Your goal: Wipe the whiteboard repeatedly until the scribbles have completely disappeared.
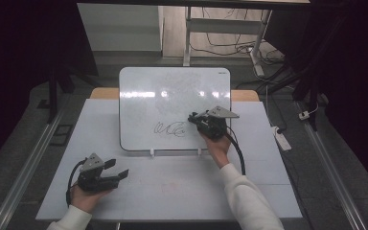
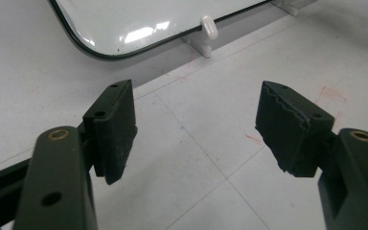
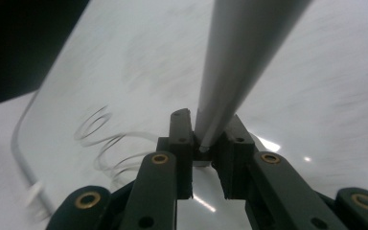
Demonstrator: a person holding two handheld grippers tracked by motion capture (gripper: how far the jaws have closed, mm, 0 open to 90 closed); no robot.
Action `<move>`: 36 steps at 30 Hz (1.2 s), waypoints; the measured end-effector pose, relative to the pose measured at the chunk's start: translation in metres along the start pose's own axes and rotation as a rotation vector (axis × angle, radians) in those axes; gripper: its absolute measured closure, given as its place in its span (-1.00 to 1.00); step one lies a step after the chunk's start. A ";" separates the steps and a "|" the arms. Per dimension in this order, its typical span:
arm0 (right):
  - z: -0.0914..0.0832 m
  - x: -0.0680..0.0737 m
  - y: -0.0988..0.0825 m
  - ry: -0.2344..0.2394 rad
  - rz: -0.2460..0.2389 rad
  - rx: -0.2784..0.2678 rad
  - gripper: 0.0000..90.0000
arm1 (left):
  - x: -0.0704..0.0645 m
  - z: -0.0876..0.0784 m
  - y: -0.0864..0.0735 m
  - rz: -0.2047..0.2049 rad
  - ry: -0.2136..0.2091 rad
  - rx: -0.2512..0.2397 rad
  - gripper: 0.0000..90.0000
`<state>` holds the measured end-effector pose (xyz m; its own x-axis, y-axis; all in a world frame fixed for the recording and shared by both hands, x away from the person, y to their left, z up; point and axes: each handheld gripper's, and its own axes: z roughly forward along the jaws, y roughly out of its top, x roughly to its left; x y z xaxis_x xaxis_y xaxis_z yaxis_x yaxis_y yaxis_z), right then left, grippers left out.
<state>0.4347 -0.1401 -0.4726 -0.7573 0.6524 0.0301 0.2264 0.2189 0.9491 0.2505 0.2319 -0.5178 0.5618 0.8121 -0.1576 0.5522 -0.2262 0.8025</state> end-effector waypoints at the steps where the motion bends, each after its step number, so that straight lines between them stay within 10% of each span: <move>1: 0.004 0.007 -0.003 0.027 -0.026 0.022 0.74 | 0.000 0.000 0.000 -0.002 -0.002 0.000 -0.30; 4: 0.010 0.019 -0.002 0.054 -0.095 0.065 0.74 | 0.001 0.000 0.000 -0.002 -0.003 0.000 -0.30; 9: 0.009 0.003 0.011 -0.010 -0.010 0.004 0.74 | -0.001 -0.002 0.000 0.007 -0.005 -0.007 -0.30; 16: 0.018 0.022 0.004 0.057 -0.078 0.072 0.74 | -0.001 -0.001 0.000 0.009 -0.010 -0.007 -0.30; 21: 0.018 0.012 0.013 -0.001 0.000 0.006 0.74 | -0.002 -0.001 0.001 0.013 -0.010 -0.010 -0.30; 27: 0.030 0.033 0.006 0.075 -0.092 0.069 0.74 | -0.001 -0.001 0.001 0.011 -0.010 -0.005 -0.30; 31: 0.030 0.023 0.012 0.029 0.007 0.011 0.74 | -0.002 -0.001 0.001 0.014 -0.010 -0.010 -0.30; 36: 0.053 0.059 0.005 0.135 -0.109 0.087 0.74 | -0.001 0.000 0.001 0.014 -0.011 -0.006 -0.30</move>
<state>0.4238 -0.0620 -0.4826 -0.8542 0.5193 -0.0236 0.1867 0.3487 0.9185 0.2500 0.2307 -0.5164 0.5762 0.8028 -0.1530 0.5407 -0.2341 0.8080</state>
